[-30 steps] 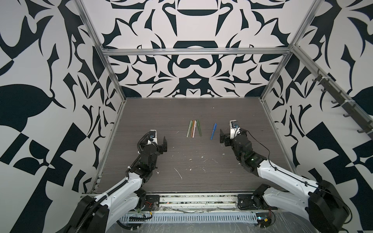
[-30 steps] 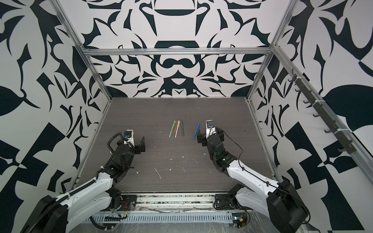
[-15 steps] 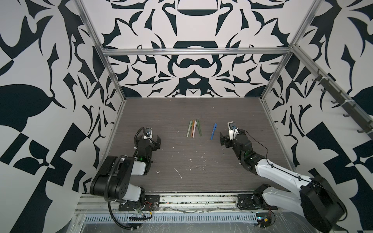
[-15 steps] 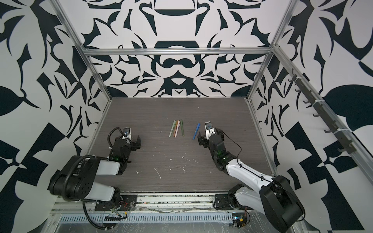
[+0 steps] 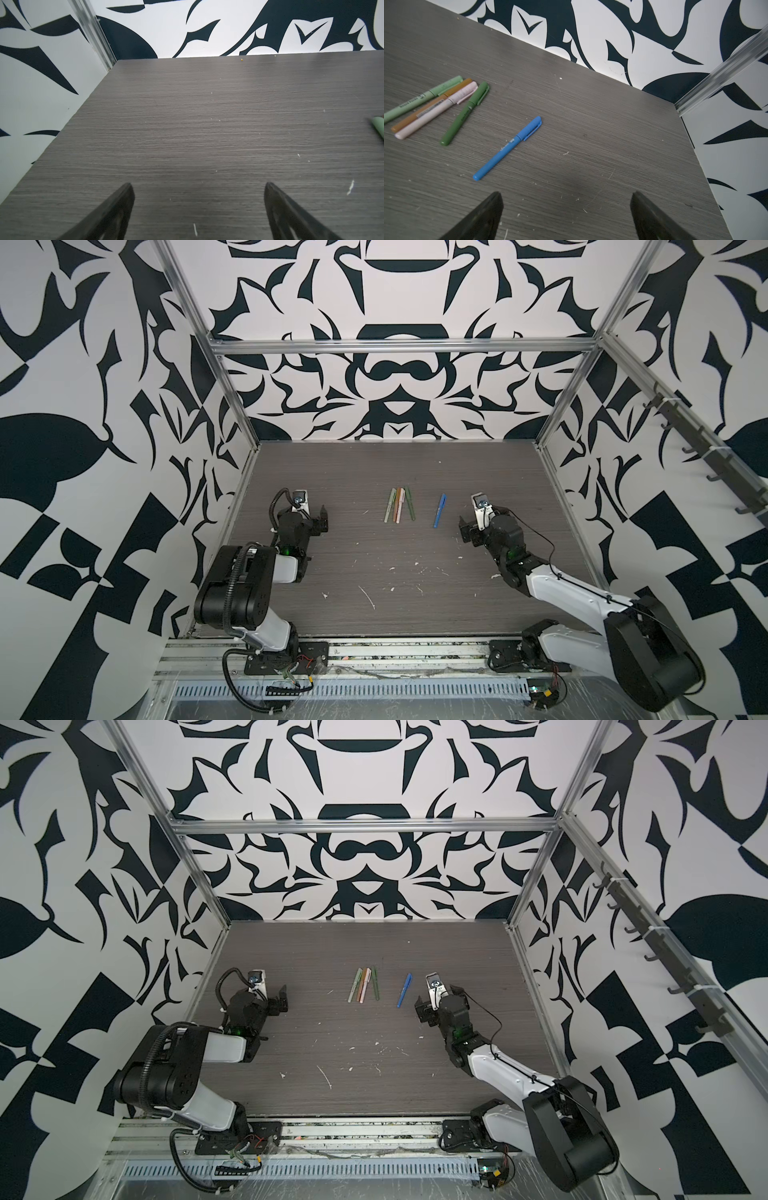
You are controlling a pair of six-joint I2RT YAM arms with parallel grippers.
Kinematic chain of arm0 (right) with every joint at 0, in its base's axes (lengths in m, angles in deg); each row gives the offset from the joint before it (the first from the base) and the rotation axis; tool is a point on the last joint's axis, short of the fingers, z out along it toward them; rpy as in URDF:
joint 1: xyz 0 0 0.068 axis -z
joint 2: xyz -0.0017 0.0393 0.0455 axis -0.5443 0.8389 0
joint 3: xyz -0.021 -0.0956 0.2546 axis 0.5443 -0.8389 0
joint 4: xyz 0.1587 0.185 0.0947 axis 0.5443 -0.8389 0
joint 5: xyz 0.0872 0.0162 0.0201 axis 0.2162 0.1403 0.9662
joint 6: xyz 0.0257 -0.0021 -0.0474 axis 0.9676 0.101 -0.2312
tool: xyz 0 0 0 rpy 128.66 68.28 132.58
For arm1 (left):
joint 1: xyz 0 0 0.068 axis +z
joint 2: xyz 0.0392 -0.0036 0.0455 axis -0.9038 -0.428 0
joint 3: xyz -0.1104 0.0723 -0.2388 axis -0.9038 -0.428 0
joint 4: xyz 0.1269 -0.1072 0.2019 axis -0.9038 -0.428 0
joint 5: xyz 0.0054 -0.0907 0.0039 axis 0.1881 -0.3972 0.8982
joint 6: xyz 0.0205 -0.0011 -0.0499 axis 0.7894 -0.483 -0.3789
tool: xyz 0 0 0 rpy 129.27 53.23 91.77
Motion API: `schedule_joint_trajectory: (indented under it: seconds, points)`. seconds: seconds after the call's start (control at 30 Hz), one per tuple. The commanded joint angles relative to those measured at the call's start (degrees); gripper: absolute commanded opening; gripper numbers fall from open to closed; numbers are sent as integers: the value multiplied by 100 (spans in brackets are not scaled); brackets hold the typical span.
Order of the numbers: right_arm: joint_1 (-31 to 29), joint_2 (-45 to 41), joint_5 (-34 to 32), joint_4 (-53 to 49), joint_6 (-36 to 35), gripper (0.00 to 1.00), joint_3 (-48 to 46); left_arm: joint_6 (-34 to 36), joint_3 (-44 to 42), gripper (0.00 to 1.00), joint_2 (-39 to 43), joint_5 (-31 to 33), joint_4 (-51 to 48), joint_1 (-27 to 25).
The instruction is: Insert the pens into the pen caps
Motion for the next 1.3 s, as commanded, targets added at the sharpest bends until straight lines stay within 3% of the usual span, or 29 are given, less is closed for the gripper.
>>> schedule_joint_trajectory:
  seconds: [0.0, 0.03, 0.13, 0.2, 0.3, 0.47, 0.53, 0.6, 1.27]
  points:
    - [364, 233, 189, 931, -99, 99, -158, -80, -1, 99, 36, -111, -115, 34]
    - [470, 413, 422, 1142, 11, 99, -188, -71, -8, 99, 28, -106, -87, 34]
    - [561, 901, 24, 1496, 15, 99, -222, -71, -17, 99, 28, -109, -90, 34]
    - [725, 1245, 187, 2034, 122, 99, -404, -75, -13, 99, 32, -109, -91, 35]
    - [767, 1643, -298, 2792, 319, 100, -583, -75, -16, 99, 24, -109, -91, 34]
    - [997, 2372, -291, 3965, 451, 100, -783, -79, -14, 99, 26, -116, -90, 34]
    - [1138, 2110, -48, 2903, 670, 100, -443, -78, -18, 99, 28, -113, -89, 34]
    - [1586, 2138, 713, 2493, 969, 100, -226, -68, -16, 100, 26, -113, -90, 35]
    - [1697, 2109, 708, 2477, 1125, 100, -264, -71, -8, 99, 23, -110, -90, 34]
